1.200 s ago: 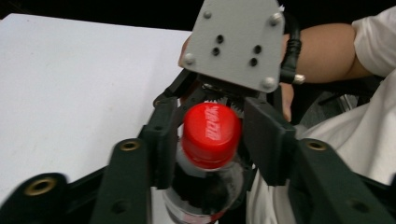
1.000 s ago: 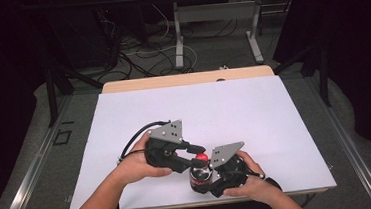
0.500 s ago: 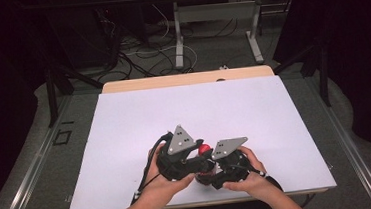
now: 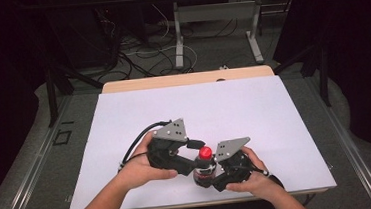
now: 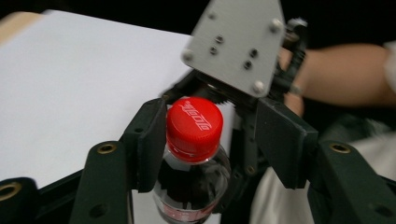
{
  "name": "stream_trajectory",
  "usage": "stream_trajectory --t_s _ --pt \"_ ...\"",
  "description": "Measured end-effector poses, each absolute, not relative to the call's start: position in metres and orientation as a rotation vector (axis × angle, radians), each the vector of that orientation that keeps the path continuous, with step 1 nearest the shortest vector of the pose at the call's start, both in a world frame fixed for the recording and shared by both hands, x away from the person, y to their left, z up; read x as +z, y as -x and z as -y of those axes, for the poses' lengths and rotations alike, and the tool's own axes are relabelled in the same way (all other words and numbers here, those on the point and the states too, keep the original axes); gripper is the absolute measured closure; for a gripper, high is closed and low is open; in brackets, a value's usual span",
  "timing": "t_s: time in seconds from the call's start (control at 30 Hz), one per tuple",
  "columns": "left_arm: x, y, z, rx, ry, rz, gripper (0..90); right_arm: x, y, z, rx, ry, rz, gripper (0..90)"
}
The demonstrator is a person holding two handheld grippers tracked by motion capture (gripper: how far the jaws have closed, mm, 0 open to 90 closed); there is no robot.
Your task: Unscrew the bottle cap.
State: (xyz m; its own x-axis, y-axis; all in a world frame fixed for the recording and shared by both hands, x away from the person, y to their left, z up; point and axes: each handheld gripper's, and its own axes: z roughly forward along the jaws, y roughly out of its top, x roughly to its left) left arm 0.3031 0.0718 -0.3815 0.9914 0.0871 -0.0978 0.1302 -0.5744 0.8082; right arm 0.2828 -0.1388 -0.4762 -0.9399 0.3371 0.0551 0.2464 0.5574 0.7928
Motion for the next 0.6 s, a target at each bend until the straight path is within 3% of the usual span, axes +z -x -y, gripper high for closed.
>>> stream_trajectory --t_s 0.23,0.33,0.6 --pt "-0.389 -0.313 -0.074 -0.188 -2.166 -0.079 53.1 -0.477 -0.277 0.132 1.334 -0.424 -2.721 29.0" --pt "-0.389 -0.311 -0.075 -0.175 -2.169 -0.087 60.3 -0.478 -0.276 0.131 1.329 -0.411 -2.721 28.9" --pt "-0.389 -0.3 -0.07 -0.004 -2.159 -0.27 61.2 -0.478 -0.281 0.134 1.308 -0.496 -2.682 29.0"
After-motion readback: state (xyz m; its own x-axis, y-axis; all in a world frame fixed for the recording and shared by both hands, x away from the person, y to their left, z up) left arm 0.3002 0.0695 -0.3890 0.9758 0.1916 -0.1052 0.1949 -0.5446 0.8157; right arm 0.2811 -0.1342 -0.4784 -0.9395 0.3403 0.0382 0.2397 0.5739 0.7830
